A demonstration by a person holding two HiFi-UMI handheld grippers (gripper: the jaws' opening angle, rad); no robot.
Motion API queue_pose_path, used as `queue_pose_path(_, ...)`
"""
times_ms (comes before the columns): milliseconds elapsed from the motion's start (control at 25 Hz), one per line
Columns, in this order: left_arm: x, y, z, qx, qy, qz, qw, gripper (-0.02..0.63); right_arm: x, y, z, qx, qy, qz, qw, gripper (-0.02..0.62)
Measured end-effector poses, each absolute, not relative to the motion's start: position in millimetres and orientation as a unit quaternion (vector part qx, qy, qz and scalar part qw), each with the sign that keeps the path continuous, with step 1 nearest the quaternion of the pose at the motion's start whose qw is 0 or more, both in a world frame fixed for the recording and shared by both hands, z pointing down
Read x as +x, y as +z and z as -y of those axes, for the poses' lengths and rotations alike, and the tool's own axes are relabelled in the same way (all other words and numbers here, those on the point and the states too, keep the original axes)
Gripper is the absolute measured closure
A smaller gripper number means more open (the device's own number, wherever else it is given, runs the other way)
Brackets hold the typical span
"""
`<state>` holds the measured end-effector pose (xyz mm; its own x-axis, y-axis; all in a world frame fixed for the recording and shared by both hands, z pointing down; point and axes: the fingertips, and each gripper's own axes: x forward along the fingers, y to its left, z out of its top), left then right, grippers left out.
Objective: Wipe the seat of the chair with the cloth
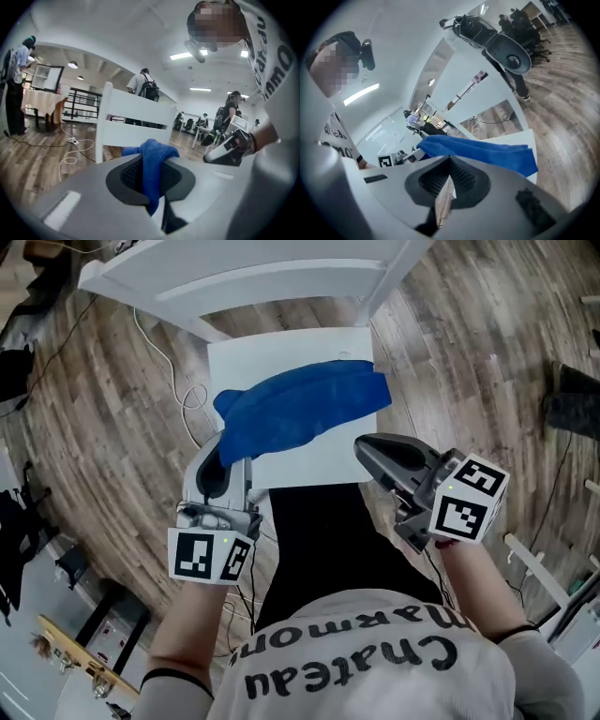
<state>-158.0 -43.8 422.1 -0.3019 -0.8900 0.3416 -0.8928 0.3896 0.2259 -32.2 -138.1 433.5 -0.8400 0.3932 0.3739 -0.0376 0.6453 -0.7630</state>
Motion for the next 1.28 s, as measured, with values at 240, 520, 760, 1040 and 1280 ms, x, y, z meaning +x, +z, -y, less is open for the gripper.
queue_pose_path(240,-207.5,391.0,-48.2,0.457,0.005,0.869,0.19,0.573,-78.2,422.3,83.2,-0.174,0.393,0.855,0.289,0.581)
queue_pose_path(520,-225.2,452.4,-73.6,0.466,0.038,0.858,0.214,0.572,-101.8,433.5,33.4,-0.194,0.388,0.846,0.311,0.581)
queue_pose_path(760,-218.9,556.6,-45.1,0.524,0.084,0.8,0.279,0.572,-86.1,466.3,31.6,-0.135,0.412,0.838,0.331,0.581)
queue_pose_path(1040,-209.8,650.3,-38.8,0.544,0.146,0.747,0.352,0.572,-63.0,492.9,37.3,-0.053,0.451,0.831,0.321,0.581)
queue_pose_path(1280,-202.9,689.9,-36.2,0.545,0.185,0.726,0.377,0.572,-45.1,510.8,36.7,-0.031,0.471,0.821,0.322,0.581)
